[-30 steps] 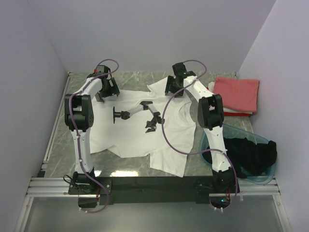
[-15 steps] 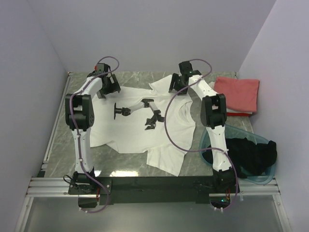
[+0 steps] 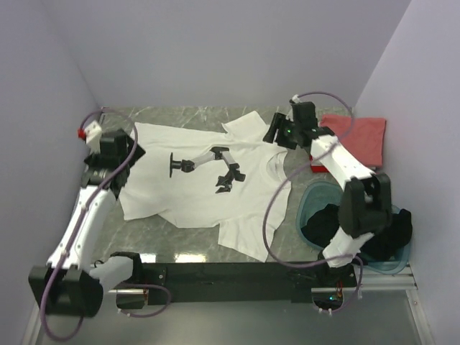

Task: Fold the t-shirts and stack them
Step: Fold the tshirt

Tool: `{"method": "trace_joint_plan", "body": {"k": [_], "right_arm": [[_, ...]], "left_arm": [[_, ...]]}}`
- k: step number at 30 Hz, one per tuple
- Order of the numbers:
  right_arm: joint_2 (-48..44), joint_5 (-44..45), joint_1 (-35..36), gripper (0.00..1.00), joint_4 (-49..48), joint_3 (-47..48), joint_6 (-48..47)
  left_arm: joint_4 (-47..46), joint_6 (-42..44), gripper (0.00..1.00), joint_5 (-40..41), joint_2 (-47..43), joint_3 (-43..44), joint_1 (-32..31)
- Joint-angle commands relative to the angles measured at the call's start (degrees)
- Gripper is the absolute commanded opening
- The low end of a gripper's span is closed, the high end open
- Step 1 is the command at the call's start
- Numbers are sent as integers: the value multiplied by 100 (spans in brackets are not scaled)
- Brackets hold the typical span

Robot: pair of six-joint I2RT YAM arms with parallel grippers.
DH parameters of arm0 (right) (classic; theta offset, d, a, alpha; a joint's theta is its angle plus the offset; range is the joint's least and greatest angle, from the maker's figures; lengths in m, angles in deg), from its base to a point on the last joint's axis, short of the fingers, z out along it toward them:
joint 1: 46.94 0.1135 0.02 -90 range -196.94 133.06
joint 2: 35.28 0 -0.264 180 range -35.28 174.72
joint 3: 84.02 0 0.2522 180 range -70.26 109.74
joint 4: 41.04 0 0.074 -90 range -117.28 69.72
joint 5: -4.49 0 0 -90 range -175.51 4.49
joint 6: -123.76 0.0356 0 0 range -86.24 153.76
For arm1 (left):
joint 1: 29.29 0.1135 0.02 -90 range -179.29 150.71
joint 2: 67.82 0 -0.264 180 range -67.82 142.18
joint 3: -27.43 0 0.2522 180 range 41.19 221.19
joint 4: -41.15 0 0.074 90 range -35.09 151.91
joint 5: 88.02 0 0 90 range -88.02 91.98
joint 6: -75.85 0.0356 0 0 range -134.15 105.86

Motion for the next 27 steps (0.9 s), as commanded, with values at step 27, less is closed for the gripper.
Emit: {"method": "trace_joint_plan", "body": {"k": [27], "right_arm": [[-2266, -1150, -532, 68, -1802, -3230, -10]], "left_arm": [[1058, -4963, 96, 708, -852, -2955, -14]]}}
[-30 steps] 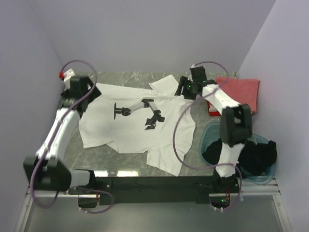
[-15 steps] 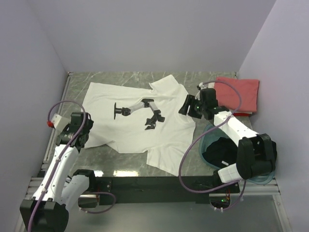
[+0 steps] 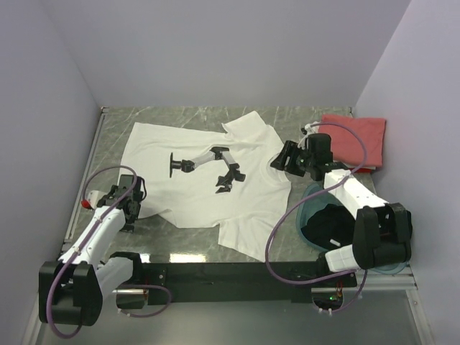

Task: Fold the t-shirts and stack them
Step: Fold the tshirt

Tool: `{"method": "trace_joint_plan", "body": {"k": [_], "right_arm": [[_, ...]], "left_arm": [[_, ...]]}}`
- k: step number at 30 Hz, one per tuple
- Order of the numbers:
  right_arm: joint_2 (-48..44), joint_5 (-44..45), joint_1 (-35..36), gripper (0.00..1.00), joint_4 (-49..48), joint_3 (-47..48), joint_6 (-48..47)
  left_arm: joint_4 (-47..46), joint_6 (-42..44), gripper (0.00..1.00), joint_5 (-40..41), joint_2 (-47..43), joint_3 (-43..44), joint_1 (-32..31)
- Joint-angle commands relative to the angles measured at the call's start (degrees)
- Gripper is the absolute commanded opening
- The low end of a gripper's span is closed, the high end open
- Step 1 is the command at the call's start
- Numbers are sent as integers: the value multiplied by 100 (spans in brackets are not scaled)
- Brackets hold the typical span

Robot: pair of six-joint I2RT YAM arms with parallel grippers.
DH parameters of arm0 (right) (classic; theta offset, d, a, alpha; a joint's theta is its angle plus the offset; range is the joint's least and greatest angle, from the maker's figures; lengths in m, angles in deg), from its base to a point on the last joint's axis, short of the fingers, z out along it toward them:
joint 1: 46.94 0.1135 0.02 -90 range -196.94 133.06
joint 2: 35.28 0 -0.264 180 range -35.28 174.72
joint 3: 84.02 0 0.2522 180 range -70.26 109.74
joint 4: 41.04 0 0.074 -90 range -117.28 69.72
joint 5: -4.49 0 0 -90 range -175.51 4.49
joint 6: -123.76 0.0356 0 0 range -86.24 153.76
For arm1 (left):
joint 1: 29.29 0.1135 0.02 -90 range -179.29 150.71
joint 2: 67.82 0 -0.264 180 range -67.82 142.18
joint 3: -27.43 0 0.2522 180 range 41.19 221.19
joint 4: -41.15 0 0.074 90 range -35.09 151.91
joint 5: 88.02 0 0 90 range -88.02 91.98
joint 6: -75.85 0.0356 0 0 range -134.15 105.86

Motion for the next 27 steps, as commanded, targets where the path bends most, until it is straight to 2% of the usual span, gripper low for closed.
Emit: {"method": "trace_joint_plan", "body": {"k": [1, 4, 7, 13, 16, 21, 27], "right_arm": [[-124, -288, -156, 68, -359, -85, -39], [-88, -368, -201, 68, -412, -111, -30], [-36, -394, -253, 68, -439, -138, -30], [-9, -491, -341, 68, -491, -190, -12], [-35, -518, -359, 68, -527, -226, -4], [-44, -509, -377, 68, -535, -252, 5], [-106, -500, -394, 68, -527, -278, 5]], "left_arm": [[-172, -454, 95, 153, -21, -63, 14], [-182, -551, 91, 101, -38, -186, 58], [-208, -665, 82, 65, -143, -309, 146], [-85, -814, 80, 74, -451, -468, 269], [-181, -780, 73, 118, -539, -555, 348], [-339, -613, 68, 92, -408, -617, 549], [-559, -490, 54, 39, -311, -688, 743]]}}
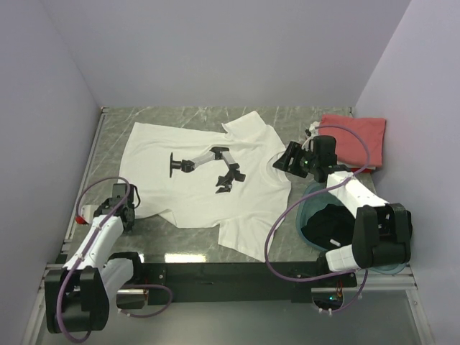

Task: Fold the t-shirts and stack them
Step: Fold the tshirt

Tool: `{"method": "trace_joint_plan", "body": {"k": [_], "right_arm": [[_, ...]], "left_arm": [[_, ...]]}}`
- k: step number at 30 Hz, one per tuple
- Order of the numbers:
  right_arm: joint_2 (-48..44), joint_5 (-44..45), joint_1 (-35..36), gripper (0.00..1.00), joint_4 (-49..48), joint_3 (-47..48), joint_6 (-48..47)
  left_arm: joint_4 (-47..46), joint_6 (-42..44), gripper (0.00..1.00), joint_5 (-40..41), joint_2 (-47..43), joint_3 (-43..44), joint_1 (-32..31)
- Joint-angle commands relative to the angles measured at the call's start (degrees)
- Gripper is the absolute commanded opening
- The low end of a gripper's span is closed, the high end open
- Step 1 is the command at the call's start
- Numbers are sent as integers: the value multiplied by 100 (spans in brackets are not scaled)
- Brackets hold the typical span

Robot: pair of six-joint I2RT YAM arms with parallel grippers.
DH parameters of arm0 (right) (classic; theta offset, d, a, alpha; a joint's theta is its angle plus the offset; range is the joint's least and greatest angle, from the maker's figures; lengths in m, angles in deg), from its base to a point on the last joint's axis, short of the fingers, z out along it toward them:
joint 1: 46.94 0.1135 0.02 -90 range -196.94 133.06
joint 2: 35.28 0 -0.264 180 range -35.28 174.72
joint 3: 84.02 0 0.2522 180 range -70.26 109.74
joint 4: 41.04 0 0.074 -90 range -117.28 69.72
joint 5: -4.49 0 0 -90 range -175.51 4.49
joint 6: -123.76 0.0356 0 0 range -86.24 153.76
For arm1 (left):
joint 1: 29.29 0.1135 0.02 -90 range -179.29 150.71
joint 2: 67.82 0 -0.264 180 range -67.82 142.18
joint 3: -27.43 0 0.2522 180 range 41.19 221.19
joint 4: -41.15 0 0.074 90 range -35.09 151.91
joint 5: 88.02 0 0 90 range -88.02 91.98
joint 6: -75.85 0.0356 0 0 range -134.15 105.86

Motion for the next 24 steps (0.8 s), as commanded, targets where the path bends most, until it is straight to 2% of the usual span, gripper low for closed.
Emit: {"method": "trace_joint_plan", "body": {"k": [1, 3, 7, 9, 10, 11, 17, 24], "right_arm": [[-108, -59, -49, 68, -186, -38, -4], [-152, -41, -58, 68, -186, -47, -4], [-196, 29, -49, 68, -133, -55, -30], [-214, 99, -49, 68, -98, -56, -39], [-231, 100, -58, 68, -89, -56, -39], [-257, 91, -49, 68, -80, -56, -39], [-617, 38, 153, 68, -10, -65, 14], [-977, 810, 1206, 68, 989, 349, 49]], "left_arm": [[-305, 96, 47, 50, -40, -49, 125], [-359, 140, 41, 50, -66, -76, 143], [-517, 394, 21, 102, -110, -41, 222], [-482, 483, 14, 199, -154, 46, 231], [-456, 588, 6, 251, -207, 73, 248], [-430, 641, 1, 339, -233, 117, 248], [-394, 1256, 1, 603, -804, 355, 284], [-623, 2345, 0, 981, -1682, 539, 293]]}}
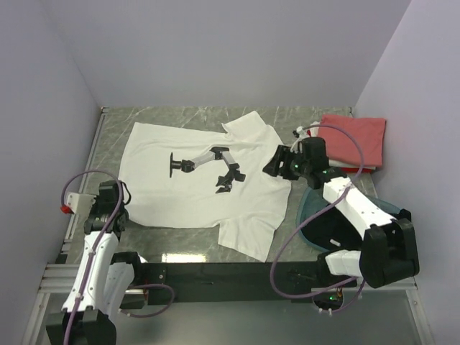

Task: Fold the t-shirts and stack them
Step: Fold the tshirt

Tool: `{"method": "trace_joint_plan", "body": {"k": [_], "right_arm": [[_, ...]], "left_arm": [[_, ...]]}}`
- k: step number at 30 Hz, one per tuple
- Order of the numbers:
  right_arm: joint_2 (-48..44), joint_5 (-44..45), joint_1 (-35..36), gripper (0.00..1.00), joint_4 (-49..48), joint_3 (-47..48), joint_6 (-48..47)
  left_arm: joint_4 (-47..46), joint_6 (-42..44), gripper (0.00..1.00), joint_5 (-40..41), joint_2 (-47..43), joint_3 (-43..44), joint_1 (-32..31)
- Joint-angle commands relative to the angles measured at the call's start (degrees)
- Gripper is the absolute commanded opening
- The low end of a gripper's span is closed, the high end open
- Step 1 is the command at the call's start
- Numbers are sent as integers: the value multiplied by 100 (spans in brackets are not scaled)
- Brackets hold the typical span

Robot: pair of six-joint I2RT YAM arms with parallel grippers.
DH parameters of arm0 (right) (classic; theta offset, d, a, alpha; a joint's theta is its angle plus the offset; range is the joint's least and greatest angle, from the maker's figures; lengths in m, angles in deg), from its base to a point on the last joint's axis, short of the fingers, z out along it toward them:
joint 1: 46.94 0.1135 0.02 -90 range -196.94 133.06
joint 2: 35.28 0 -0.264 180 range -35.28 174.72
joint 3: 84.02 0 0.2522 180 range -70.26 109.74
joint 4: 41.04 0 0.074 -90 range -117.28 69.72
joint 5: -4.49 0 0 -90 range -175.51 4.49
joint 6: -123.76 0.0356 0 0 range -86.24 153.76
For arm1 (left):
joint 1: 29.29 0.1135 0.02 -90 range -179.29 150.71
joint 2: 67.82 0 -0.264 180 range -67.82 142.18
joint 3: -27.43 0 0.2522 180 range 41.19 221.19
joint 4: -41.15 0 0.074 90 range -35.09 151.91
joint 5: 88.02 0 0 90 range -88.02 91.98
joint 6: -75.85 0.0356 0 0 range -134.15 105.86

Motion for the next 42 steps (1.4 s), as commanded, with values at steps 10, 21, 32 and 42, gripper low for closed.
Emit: {"method": "trace_joint_plan", "body": {"k": [10, 21, 32, 42], "right_arm": [[-2184, 2141, 2424, 68, 2036, -736, 938], [-3355, 2872, 4137, 66, 3331, -1659, 2898], [-1739, 3311, 5728, 66, 2979, -1502, 4014], [-938, 3382, 5923, 68, 2548, -1431, 4103]], "left_arm": [[-311, 819, 1, 471, -1328, -46, 41], [-513, 1223, 1, 75, -1557, -55, 41], [-671, 1329, 1, -101, -1399, -72, 32], [-697, 1355, 1, -154, -1478, -99, 41]]}}
